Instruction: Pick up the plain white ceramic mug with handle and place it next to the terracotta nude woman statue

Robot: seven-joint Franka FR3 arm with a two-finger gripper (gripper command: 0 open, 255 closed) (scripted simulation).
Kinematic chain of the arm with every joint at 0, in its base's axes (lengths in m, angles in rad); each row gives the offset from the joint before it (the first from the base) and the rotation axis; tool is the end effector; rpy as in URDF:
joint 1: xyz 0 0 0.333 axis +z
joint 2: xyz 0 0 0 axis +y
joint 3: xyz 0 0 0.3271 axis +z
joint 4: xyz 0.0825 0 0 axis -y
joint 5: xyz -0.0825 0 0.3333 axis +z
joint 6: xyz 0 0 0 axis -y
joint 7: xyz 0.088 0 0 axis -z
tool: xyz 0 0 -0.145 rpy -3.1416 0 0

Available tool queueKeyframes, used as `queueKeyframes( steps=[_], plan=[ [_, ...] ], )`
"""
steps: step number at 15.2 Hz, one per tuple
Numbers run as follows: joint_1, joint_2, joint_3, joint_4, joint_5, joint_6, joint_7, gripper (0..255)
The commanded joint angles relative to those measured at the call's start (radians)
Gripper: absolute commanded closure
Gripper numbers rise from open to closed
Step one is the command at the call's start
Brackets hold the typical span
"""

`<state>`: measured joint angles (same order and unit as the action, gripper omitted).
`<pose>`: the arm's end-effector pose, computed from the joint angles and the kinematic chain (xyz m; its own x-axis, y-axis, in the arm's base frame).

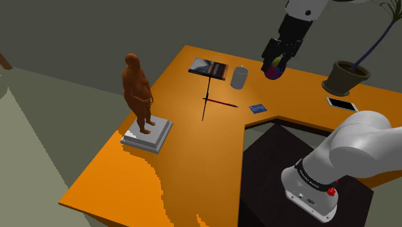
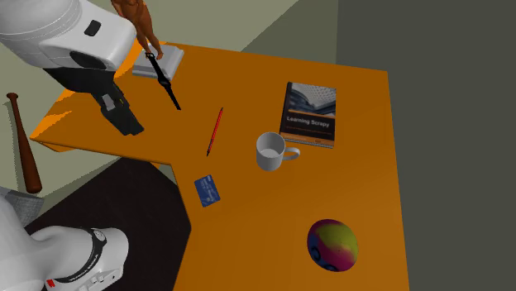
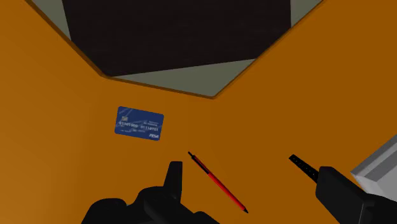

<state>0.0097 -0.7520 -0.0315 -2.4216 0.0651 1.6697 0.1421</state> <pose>0.2648 0.0010 0.5328 0.9869 -0.1606 -0.0127 -0.1611 -0.9833 -0.0852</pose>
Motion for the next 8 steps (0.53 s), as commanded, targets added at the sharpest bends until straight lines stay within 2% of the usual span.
queueKeyframes(
  steps=[1,8],
  plan=[
    [0.000,0.000,0.000,0.000,0.000,0.000,0.000,0],
    [-0.022,0.201,-0.055,0.003,-0.057,0.208,-0.092,0]
  ],
)
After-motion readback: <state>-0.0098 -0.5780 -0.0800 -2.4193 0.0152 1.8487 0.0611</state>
